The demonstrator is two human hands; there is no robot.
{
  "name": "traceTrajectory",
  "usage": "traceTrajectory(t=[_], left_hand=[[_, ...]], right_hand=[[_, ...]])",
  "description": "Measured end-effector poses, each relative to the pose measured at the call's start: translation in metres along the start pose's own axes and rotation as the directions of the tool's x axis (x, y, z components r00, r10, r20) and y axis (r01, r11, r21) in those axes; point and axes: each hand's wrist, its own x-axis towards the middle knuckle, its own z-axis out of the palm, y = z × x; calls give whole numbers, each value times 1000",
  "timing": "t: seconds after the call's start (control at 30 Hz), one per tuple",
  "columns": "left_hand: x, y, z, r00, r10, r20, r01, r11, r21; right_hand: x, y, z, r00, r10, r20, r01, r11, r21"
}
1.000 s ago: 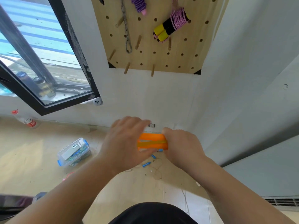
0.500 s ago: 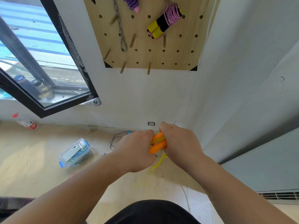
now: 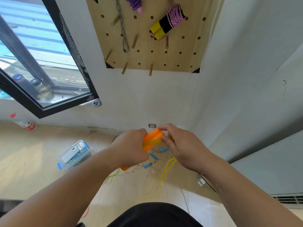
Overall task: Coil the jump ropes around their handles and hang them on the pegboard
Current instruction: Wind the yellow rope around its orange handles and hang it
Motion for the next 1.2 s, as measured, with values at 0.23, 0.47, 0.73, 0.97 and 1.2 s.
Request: traceTrajectory(t=[0.23,0.47,0.73,0.97,1.2], left_hand=[[-9,3,-5,995,92,27,-86,984,-156],[3,-8,-11,985,66,157,-52,994,-93],[13,-11,-15,968,59,242,-39,996,-85],[-5,5,-39,939,247,240,-84,840,-536],[-20,16,-38,731,359,580,-153,915,-373]], right_hand=[[-1,6,-1,999,-32,-4,32,998,60],[-3,8,-8,988,-13,152,47,973,-224],[-6,6,-7,995,-56,82,80,942,-326],[-18,12,1,991,-129,21,131,975,-179],[-1,18,-5,941,-286,178,335,849,-408]])
